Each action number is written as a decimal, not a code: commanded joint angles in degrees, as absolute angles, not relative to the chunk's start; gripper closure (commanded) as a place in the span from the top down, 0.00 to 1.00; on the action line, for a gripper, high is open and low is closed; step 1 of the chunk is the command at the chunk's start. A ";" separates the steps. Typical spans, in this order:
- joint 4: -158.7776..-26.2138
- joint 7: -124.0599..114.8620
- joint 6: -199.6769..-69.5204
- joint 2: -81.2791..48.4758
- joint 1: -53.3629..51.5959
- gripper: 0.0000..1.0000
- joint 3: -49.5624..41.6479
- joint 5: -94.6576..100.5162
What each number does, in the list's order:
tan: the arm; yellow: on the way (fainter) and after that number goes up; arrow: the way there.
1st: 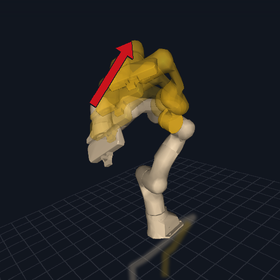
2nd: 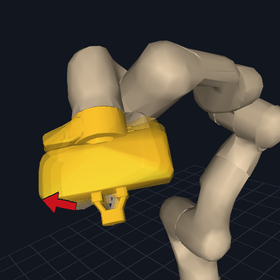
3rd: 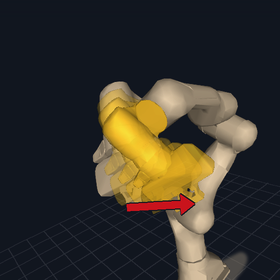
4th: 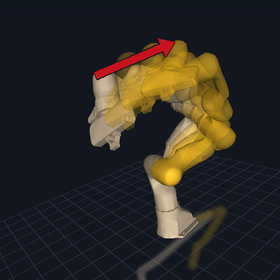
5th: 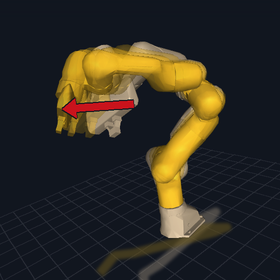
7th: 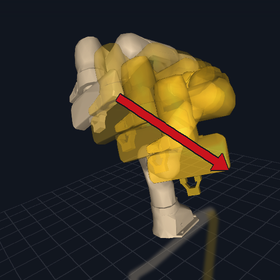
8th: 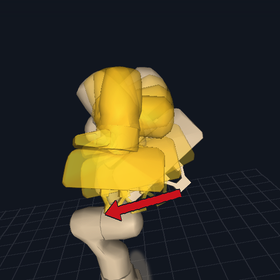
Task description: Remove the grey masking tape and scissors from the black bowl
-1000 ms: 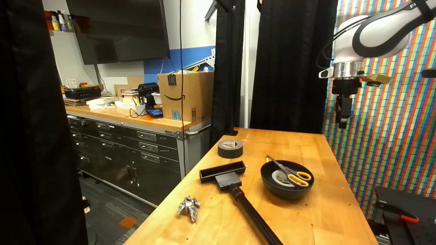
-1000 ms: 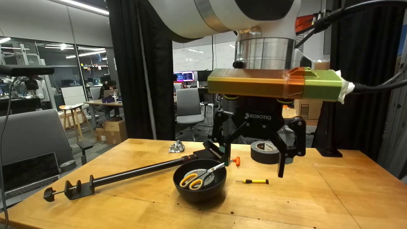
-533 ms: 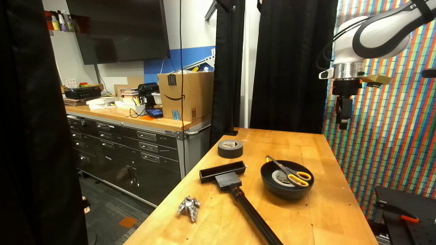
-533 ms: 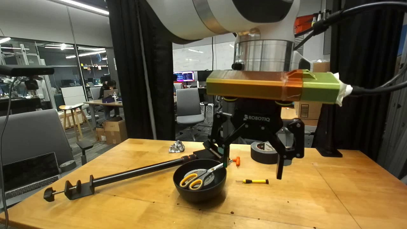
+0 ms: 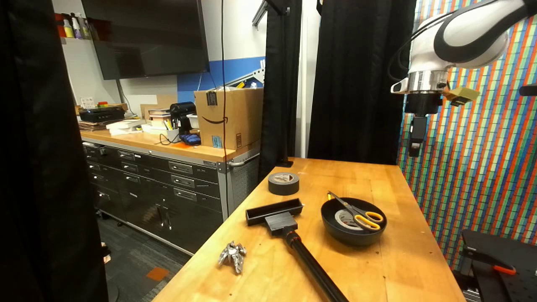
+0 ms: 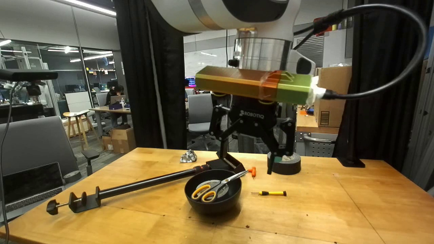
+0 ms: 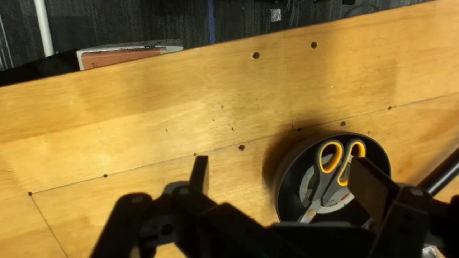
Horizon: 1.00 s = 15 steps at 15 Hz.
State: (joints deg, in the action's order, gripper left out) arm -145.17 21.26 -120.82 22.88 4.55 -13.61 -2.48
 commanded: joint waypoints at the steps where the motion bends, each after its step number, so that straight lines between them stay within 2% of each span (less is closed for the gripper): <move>1: -144.74 13.27 -120.69 24.12 2.76 1.00 -9.63 -7.89; 10: -139.97 -3.38 -125.45 16.20 -2.07 1.00 -1.43 -21.26; 15: -139.62 -7.71 -136.41 8.57 -0.40 1.00 -1.21 -19.04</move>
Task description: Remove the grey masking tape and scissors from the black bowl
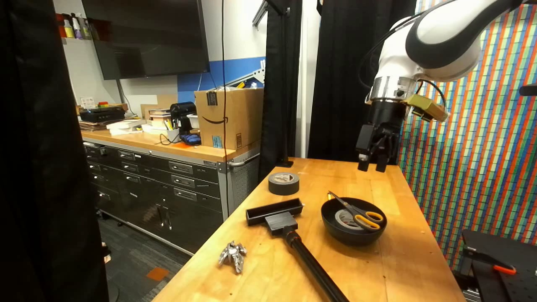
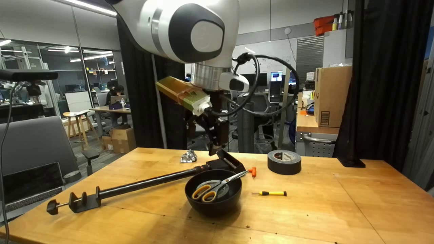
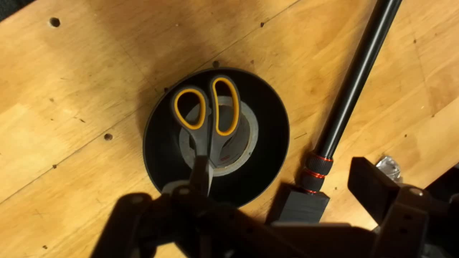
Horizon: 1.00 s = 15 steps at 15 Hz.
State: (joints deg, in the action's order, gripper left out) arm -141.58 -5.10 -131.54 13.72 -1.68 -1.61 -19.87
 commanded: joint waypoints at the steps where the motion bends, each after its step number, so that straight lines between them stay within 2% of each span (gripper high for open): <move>1: -139.60 -8.42 -138.00 7.08 -0.17 1.00 -1.23 -18.69; 15: -139.52 -10.25 -142.99 -3.97 -0.95 1.00 0.41 -16.55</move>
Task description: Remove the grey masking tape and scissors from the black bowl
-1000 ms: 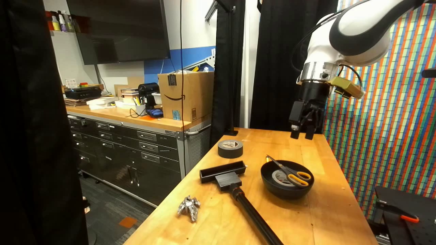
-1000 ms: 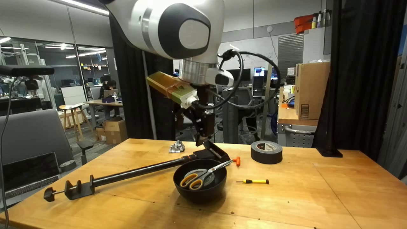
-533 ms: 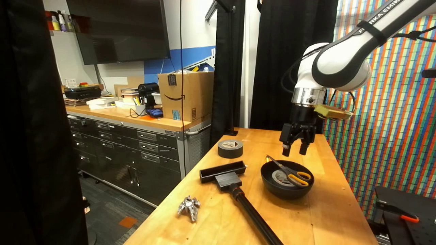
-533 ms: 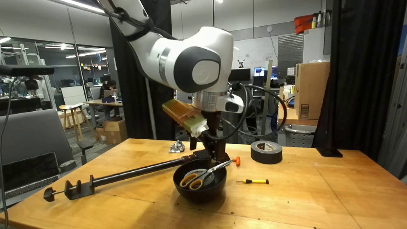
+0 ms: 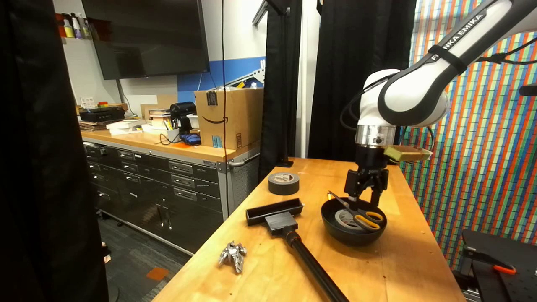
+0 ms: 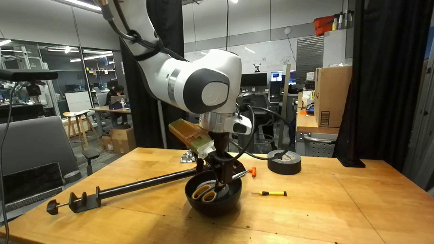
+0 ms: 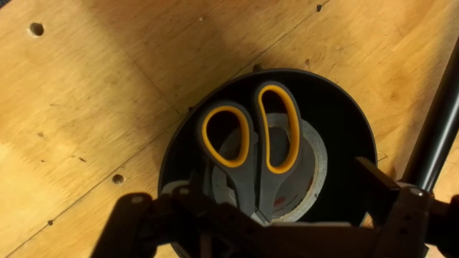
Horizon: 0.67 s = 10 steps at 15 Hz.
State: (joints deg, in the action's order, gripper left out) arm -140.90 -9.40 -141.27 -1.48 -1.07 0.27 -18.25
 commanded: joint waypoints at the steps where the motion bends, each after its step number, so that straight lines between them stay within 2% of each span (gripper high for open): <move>1: -139.22 -10.00 -143.26 -4.84 -0.81 1.00 0.25 -16.08; 5: -137.93 -8.86 -144.57 -8.19 -0.50 1.00 0.10 -14.46; 6: -137.40 -8.52 -144.26 -8.87 -0.42 0.96 0.17 -14.66; 7: -136.93 -8.09 -144.37 -9.48 -0.37 0.74 0.25 -14.87; 9: -135.96 -7.75 -144.18 -10.44 -0.29 0.70 0.26 -14.91; 10: -135.51 -7.97 -144.13 -10.85 -0.31 0.63 0.17 -14.57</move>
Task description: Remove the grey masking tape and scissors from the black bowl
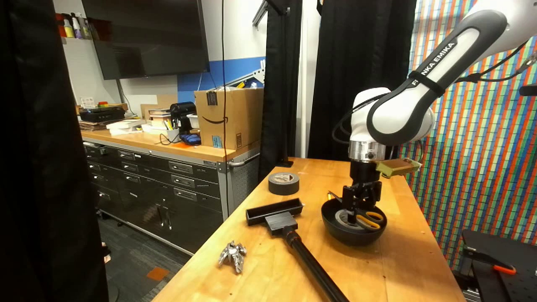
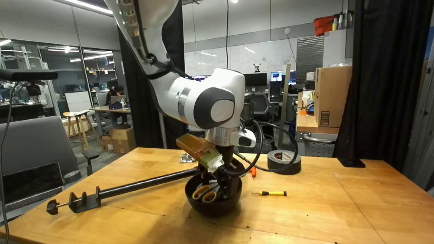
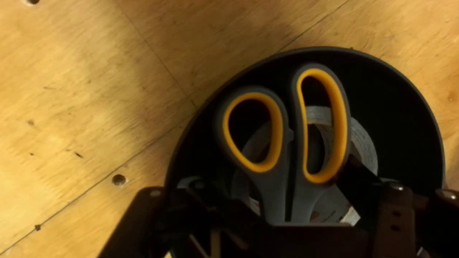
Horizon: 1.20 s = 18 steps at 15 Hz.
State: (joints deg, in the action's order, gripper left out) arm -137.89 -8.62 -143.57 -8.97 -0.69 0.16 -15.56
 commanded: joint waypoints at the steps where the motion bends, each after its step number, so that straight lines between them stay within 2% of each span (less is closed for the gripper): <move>1: -135.06 -8.00 -143.97 -11.12 -0.28 0.53 0.09 -14.40; 6: -134.54 -8.87 -143.10 -9.92 -0.03 0.16 -1.04 -10.82; 9: -135.20 -9.62 -142.39 -8.38 -0.10 0.11 -1.87 -7.31; 11: -135.81 -10.03 -142.01 -7.14 -0.09 0.15 -2.37 -5.19; 18: -137.18 -10.74 -140.28 -1.31 0.94 0.15 -4.26 0.45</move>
